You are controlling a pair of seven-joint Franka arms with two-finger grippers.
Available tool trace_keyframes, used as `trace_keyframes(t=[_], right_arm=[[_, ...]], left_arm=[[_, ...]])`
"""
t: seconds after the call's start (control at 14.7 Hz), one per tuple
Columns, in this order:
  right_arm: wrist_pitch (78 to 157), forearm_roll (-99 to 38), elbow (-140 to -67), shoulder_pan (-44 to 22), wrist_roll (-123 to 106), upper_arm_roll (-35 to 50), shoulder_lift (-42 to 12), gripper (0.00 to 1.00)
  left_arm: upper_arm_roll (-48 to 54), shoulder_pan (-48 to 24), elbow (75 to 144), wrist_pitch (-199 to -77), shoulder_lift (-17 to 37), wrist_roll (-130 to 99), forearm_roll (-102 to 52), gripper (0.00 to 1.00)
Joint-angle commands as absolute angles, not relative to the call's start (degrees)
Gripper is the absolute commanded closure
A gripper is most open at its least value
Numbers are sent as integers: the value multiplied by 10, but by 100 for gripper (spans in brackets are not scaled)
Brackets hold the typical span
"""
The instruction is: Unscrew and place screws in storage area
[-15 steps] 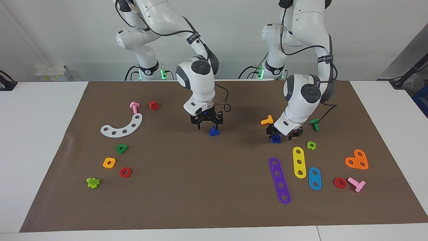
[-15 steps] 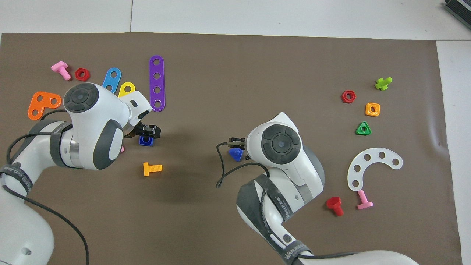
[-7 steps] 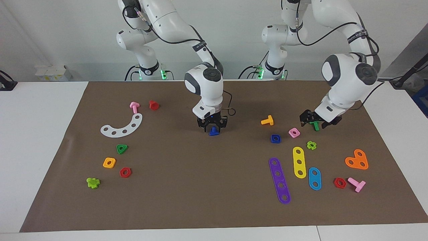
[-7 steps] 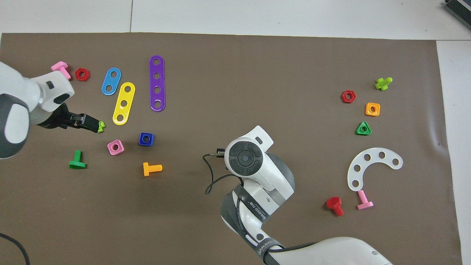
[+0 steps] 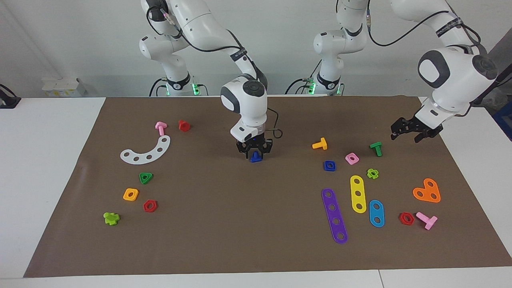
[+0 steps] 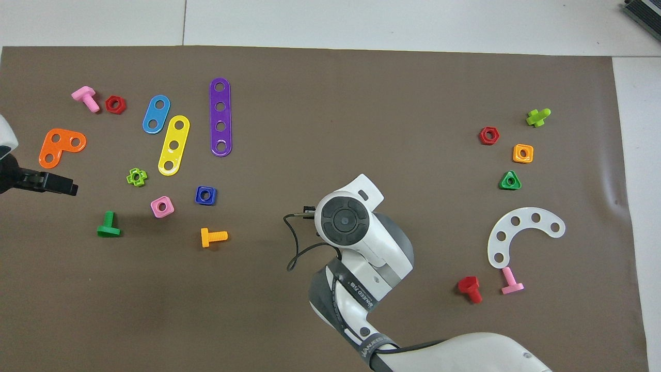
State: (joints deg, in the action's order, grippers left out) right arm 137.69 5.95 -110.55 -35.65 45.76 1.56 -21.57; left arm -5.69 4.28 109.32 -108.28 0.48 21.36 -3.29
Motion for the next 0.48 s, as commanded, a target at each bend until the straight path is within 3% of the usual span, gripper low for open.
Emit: trace_keyframes(t=[0.0, 0.07, 0.2, 0.27, 0.41], right_arm=[[1383, 71, -1104, -354, 474, 16, -214, 50], [1383, 71, -1104, -354, 474, 16, -214, 56], [1383, 70, -1104, -354, 474, 16, -214, 90], [1382, 70, -1105, -354, 474, 16, -214, 100], [1380, 70, -1105, -354, 472, 16, -212, 100]], left_arm=[[-49, 46, 1123, -1079, -56, 203, -23, 4], [-49, 40, 1121, -1071, -61, 190, -23, 4], [-35, 36, 1105, -1047, -69, 148, -18, 3], [-18, 36, 1098, -1033, -71, 134, -11, 3], [1, 36, 1079, -1002, -79, 117, 9, 2]])
